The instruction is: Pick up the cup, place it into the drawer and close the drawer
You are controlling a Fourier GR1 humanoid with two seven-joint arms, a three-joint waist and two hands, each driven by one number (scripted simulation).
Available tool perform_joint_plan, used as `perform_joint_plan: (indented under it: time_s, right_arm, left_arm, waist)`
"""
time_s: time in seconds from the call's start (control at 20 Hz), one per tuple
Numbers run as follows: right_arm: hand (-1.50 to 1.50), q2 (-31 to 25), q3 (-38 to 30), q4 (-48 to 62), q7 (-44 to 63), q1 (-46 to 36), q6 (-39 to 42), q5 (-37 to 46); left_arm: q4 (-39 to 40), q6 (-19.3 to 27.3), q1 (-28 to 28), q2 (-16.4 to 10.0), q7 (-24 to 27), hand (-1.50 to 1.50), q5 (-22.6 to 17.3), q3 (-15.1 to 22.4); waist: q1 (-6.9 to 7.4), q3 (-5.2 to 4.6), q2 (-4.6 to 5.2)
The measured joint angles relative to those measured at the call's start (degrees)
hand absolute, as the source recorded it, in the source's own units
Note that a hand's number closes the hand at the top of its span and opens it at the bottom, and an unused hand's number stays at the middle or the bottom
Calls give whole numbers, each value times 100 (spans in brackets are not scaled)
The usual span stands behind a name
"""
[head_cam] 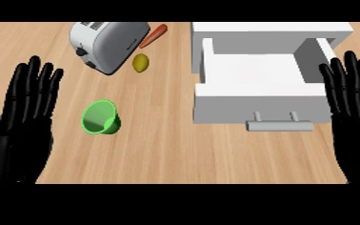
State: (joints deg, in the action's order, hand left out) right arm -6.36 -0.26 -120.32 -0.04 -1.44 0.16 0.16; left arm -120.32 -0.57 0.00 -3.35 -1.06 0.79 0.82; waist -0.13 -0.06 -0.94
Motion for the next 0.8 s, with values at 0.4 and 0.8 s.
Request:
perform_joint_plan:
  time_s: [0.4, 0.8]
  right_arm:
    - [-150, 30, 221, 71, 41, 128, 187, -33]
    - [-150, -149, 160, 524, 492, -248, 539, -342]
  left_arm:
    - [612, -1359, -65, -632, 59, -150, -1725, -542]
    - [2178, -2282, -367, -1160, -96, -150, -3051, -1325]
  waist:
    - [23, -3, 95]
    - [9, 3, 105]
